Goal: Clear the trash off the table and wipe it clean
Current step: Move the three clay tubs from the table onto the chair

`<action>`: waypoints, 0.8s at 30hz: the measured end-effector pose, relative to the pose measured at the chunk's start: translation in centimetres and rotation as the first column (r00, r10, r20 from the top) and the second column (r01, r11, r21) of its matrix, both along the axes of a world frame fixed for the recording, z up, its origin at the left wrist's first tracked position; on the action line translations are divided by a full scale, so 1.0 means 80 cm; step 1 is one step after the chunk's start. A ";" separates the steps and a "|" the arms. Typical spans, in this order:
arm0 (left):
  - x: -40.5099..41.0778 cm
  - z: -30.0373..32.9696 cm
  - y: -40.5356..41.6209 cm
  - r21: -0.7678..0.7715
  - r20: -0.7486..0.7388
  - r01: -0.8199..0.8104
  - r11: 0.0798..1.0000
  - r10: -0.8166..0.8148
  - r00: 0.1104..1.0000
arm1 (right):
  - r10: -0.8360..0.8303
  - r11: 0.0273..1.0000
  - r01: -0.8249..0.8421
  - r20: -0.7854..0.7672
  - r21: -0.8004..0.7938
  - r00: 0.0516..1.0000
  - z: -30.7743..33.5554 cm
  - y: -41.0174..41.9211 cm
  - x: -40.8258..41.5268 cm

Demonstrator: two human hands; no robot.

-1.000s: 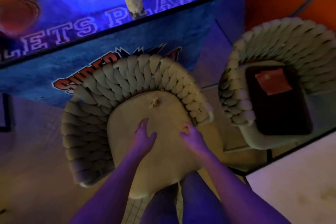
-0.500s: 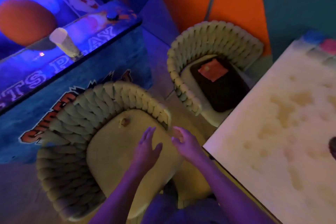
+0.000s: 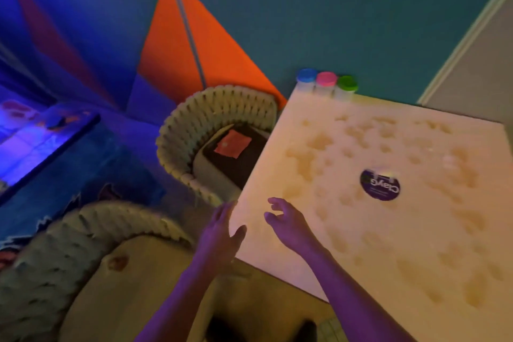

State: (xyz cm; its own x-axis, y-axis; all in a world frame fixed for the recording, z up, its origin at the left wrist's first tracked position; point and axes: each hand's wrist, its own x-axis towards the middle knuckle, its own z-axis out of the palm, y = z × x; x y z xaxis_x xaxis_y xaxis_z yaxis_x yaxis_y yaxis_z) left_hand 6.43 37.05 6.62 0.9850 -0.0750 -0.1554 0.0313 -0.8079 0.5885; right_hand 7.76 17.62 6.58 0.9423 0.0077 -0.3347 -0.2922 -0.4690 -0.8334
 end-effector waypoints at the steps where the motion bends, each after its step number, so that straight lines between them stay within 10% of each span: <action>1: 0.004 0.005 -0.019 0.005 0.010 0.018 1.000 -0.018 1.000 | -0.025 1.000 0.025 0.009 -0.001 1.000 0.004 -0.019 0.000; 24: 0.284 0.089 -0.274 0.060 0.239 0.382 0.922 -0.385 0.892 | -0.356 0.923 0.377 0.195 -0.083 0.914 0.088 -0.276 0.174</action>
State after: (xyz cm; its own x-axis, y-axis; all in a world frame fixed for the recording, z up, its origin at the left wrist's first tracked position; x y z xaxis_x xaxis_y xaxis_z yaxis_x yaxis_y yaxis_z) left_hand 29.12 15.11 13.75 0.8874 -0.4539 0.0804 -0.4237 -0.7347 0.5297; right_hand 21.66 -4.48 13.63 0.9144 -0.3782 -0.1443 -0.3188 -0.4534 -0.8324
